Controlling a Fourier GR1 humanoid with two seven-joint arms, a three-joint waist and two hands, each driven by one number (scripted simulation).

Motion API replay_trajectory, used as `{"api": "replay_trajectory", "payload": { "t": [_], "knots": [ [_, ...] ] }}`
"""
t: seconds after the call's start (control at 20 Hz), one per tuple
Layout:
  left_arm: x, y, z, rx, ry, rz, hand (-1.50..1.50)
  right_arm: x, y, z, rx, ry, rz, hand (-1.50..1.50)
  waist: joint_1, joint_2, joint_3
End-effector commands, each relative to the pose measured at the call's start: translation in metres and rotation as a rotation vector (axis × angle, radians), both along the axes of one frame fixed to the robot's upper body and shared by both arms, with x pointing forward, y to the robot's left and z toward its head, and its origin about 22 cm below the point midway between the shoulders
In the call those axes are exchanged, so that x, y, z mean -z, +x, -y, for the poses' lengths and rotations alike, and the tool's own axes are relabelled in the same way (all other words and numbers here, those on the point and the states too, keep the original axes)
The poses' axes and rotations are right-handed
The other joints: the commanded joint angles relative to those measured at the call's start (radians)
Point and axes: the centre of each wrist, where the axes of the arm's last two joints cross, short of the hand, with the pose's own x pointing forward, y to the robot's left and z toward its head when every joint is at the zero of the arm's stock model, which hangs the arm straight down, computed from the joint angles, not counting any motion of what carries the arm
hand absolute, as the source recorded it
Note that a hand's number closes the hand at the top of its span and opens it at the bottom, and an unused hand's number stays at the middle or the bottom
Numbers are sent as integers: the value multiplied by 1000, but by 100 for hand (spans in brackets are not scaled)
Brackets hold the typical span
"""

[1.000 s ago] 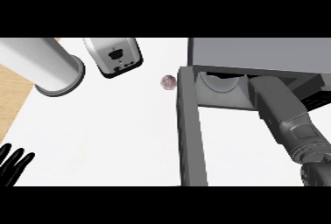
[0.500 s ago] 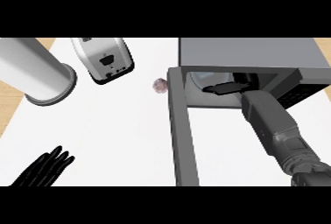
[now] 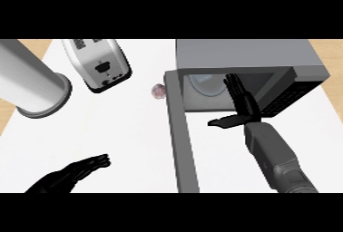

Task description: Pick up the milk, place it into the microwave and close the microwave

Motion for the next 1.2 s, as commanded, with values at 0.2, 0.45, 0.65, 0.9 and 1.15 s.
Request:
{"api": "replay_trajectory", "payload": {
  "t": [0.2, 0.45, 0.65, 0.9, 1.15],
  "knots": [
    [-1, 31, 32, 10, 58, 19, 150, 55, -70, 38, 35, -73, -72, -150, -33, -9, -2],
    [14, 43, 46, 34, 142, 13, 150, 64, -108, 86, 123, -55, -37, -150, -42, -9, -3],
    [32, 66, 58, 86, 198, 30, 150, 64, -142, 123, 143, -64, -32, -150, -48, -3, -4],
    [51, 70, 101, 151, 206, 24, 150, 59, -189, 147, 161, -54, 18, -150, -38, 3, -4],
    [59, 68, 133, 152, 217, 107, 150, 29, -205, 167, 111, 0, 43, -150, -36, 4, -4]
  ]
}}
